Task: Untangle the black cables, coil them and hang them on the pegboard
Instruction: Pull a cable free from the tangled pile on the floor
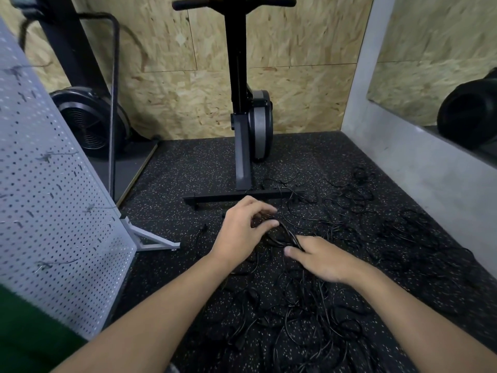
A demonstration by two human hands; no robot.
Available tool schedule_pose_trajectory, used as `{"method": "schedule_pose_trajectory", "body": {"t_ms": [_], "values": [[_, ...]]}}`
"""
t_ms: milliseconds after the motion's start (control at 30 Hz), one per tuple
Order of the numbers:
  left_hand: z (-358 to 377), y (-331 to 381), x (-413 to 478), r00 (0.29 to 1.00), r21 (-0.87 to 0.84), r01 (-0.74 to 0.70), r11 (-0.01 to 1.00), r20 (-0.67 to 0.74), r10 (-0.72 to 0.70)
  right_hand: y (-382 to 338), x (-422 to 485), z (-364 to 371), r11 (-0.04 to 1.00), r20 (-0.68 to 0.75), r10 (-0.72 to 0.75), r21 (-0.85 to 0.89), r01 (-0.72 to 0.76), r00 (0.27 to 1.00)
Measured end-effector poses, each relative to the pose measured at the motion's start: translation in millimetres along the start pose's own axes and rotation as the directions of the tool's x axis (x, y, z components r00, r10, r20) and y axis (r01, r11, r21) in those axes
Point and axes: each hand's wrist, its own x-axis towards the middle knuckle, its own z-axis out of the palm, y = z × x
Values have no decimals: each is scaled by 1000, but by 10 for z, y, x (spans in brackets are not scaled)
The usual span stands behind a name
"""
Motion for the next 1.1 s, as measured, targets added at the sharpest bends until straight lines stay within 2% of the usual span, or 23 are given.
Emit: {"method": "schedule_pose_trajectory", "body": {"t_ms": [100, 233, 300, 367, 433, 500, 600, 667, 767, 867, 967, 1100], "values": [[-53, -74, -44, 989, -58, 146, 988, 37, -144, 49, -9, -52, 996, -40, 33, 89, -30, 999], [-78, -186, -110, 908, -114, 356, 928, 277, -314, 109, 25, -98, 982, -75, 54, 182, -39, 996], [-65, -229, -112, 889, -73, 365, 928, 324, -325, 131, 37, -121, 979, -89, 61, 200, -42, 994], [-60, -238, -92, 898, -69, 342, 937, 317, -304, 135, 40, -152, 967, -115, 79, 250, -48, 990], [-69, -203, -77, 890, -154, 379, 913, 330, -314, 135, 32, -183, 958, -149, 91, 282, -46, 985], [-93, -121, -66, 842, -232, 469, 852, 410, -352, 119, 22, -215, 960, -178, 96, 278, -43, 979], [-131, -75, -50, 788, -128, 405, 905, 552, -275, 102, 20, -223, 958, -205, 111, 283, -49, 972], [-165, -55, -33, 760, -91, 381, 920, 598, -255, 109, 27, -224, 948, -230, 127, 313, -50, 965], [-211, -81, 5, 720, -113, 474, 873, 620, -311, 120, 33, -235, 931, -264, 155, 362, -51, 952], [-152, -93, -16, 691, -192, 607, 771, 606, -393, 106, 31, -229, 903, -235, 158, 427, -44, 959], [-44, -69, -70, 713, -329, 678, 657, 509, -481, 53, 38, -150, 894, -195, 119, 447, -20, 973], [-4, 4, -69, 786, -397, 617, 679, 359, -504, -21, 66, -13, 867, -179, 102, 499, 1, 979]]}}
